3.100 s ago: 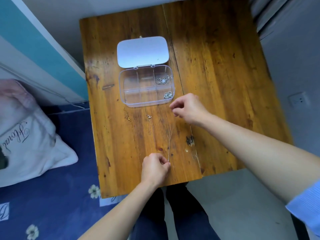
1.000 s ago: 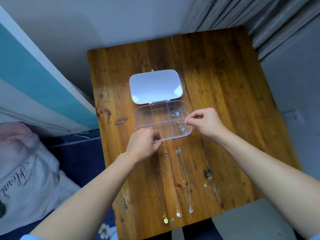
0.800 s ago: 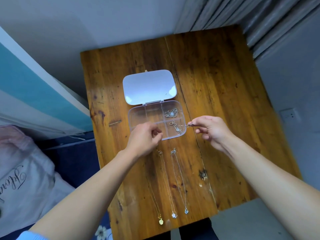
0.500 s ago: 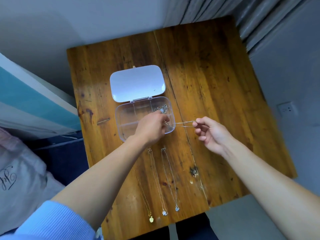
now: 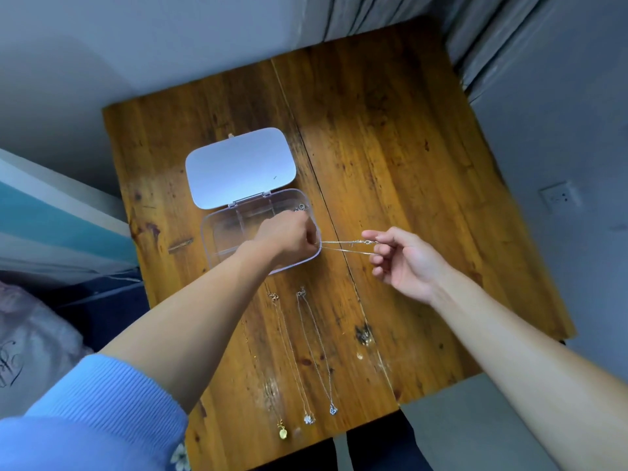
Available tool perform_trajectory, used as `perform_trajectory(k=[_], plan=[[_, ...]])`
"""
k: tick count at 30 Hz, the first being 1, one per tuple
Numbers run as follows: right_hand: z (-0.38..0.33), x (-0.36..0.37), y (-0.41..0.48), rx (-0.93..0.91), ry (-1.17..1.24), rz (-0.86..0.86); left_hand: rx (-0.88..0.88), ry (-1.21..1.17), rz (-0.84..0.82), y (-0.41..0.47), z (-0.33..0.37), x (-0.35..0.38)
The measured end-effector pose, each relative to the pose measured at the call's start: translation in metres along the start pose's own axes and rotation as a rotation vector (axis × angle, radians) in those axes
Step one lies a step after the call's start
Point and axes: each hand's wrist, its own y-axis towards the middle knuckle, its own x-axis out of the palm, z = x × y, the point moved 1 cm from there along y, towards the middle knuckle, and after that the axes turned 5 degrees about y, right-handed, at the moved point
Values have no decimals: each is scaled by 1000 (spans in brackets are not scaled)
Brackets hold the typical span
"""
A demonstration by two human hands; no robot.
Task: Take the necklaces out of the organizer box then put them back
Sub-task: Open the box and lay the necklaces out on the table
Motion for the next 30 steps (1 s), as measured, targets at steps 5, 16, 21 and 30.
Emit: perform_trajectory(k=[5,16,21,30], plan=[[-6,-9,-5,-45,-388,58,-19,-266,32,-13,-13,-9],[-16,0,-6,-132,-29,-26,-271,-1181,56,-52,-33,-23],[-20,5,-2,-245,-190,126,-272,-1084,93,-60,-40,-15],[-40,17,-12,-339,-323,46,-288,-878,184,-66,-41,2]])
